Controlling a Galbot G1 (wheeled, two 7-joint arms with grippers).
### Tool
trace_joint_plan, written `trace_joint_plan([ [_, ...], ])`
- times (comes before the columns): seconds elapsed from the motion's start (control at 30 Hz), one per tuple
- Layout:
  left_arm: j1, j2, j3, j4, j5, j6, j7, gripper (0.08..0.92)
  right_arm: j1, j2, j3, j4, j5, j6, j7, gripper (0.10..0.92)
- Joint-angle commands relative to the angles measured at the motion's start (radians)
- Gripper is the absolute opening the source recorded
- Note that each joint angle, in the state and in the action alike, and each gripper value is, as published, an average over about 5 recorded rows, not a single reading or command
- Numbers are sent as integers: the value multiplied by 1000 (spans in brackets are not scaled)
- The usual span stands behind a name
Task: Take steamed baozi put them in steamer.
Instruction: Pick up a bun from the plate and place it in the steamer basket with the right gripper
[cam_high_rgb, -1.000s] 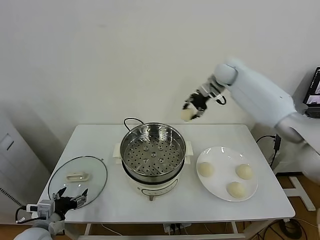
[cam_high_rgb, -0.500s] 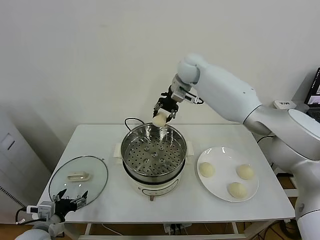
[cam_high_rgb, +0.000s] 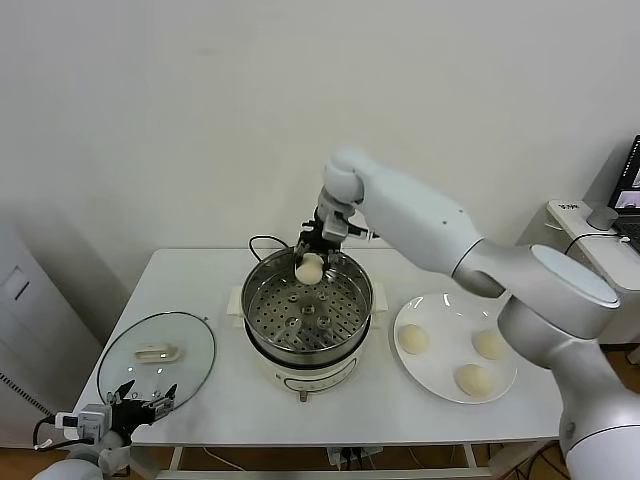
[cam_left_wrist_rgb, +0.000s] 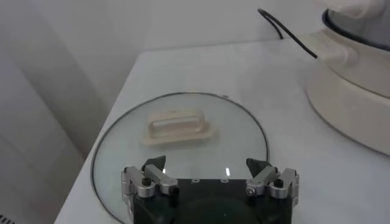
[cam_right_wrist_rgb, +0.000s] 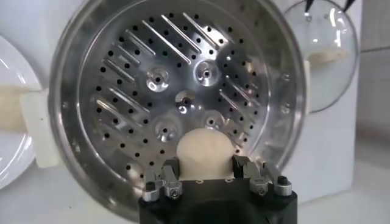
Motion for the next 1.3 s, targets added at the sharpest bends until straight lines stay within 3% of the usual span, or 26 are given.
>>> trace_joint_plan([
  [0.03,-2,-1,2,1,0,1,0,823,-56,19,50,-8,-142,49,5,535],
  [0.53,-11,-1,7,15,0,-1,1,823,-112,77,125,-75,-278,49,82,536],
  [0.77,-11,-3,6,11,-1,0,1,823,-101,70,114,-62,-243,49,55,690],
  [0.93,-8,-5,4,7,-1,0,1,823,-44,46,86,-64,-66,49,9,806],
  [1.13,-5,-5,-1,-5,-2,1,1,823,143,-29,-30,-82,314,39,-59,822],
  [1.3,1,-7,-4,-14,-2,1,1,823,275,-99,-157,-152,558,-135,-98,823],
])
